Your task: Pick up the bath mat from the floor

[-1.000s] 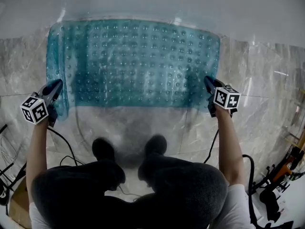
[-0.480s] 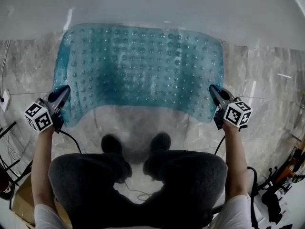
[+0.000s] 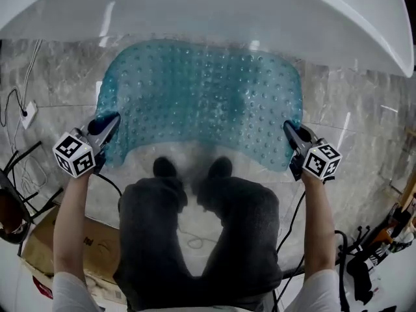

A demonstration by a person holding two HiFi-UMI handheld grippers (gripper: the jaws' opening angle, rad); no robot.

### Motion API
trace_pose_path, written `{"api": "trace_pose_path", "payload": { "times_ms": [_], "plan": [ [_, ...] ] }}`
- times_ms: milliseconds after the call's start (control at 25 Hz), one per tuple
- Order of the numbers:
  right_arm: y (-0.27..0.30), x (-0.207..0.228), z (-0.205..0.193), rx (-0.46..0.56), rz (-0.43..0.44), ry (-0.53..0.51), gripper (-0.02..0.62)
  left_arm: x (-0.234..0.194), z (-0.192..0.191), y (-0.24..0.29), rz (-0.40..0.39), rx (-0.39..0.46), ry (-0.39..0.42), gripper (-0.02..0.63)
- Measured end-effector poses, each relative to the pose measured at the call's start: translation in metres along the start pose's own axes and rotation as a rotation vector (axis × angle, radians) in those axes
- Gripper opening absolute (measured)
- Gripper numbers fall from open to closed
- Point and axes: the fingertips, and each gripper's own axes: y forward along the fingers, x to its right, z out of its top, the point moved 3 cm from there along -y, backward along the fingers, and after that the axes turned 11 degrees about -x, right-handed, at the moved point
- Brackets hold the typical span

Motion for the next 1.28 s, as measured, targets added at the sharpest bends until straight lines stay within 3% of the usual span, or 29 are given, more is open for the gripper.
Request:
{"api": "trace_pose_path", "payload": {
  "times_ms": [400,640,880,1080,1280],
  "plan": [
    [-0.182,-0.168,0.073,0.089,0.064,0.046,0.02,0.142,0.1,-0.2,-0.013,0.087,-0.01,0.025],
    [-0.312,-0.275,0.112,0.183,0.103,0.07,0.02,0.233,0.168,-0.326,-0.024,0.148,0.05,0.026],
    [-0.439,-0.388,0.148,0.264,0.107,0.115,0.021,0.32,0.222,-0.448,-0.085,0.197,0.005,0.028],
    [-0.525,-0.465,0.154,0.312,0.098,0.097,0.023,0.394,0.246,-0.527,-0.099,0.235,-0.006,0.032],
    [-0.602,-0.514,0.136,0.372,0.124,0.079,0.023,0.47,0.255,-0.578,-0.098,0.292,0.002,0.037]
  ]
}}
